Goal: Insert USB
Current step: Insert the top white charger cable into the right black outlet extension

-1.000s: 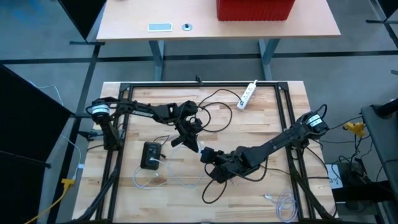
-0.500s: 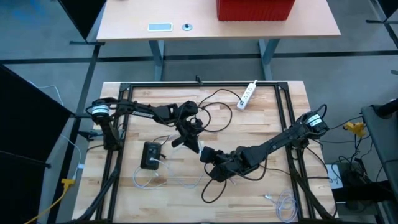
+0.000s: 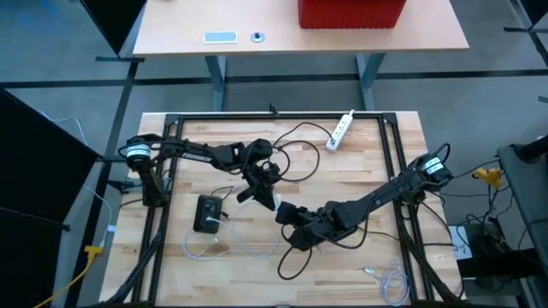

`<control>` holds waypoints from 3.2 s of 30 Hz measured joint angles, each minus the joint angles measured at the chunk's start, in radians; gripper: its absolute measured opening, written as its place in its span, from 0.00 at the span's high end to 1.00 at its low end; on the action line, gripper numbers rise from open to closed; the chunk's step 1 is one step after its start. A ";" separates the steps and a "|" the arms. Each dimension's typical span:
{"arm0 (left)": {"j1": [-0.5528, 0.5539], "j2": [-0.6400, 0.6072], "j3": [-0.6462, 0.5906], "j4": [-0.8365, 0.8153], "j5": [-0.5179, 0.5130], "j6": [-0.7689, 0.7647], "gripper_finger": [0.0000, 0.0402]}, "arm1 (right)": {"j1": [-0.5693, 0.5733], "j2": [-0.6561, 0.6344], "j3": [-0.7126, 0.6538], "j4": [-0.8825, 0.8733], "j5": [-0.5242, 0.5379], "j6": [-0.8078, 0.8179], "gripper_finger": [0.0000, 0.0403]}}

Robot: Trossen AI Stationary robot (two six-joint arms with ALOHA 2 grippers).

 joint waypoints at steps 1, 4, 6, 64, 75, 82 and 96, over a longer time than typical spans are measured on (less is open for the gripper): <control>0.000 0.000 0.000 0.000 0.000 0.003 1.00 | 0.000 0.000 0.000 0.000 0.000 0.005 0.86; 0.000 0.000 0.000 0.001 0.000 0.010 1.00 | 0.000 0.000 0.000 0.000 0.000 0.020 0.88; 0.000 0.000 0.000 0.000 -0.001 0.017 1.00 | 0.000 0.000 0.000 0.004 0.004 0.042 0.93; -0.192 -0.206 -0.001 -0.029 -1.062 0.321 0.77 | -0.284 -0.297 0.000 -0.313 -0.497 1.362 0.98; -0.193 -0.169 -0.004 0.089 -1.039 0.279 0.65 | -0.284 -0.290 -0.003 -0.317 -0.475 1.318 0.98; -0.193 -0.165 -0.004 0.134 -1.038 0.260 0.61 | -0.284 -0.290 -0.003 -0.312 -0.471 1.318 0.98; -0.190 -0.153 -0.004 0.125 -1.044 0.225 0.98 | -0.284 -0.290 -0.003 -0.310 -0.471 1.323 0.98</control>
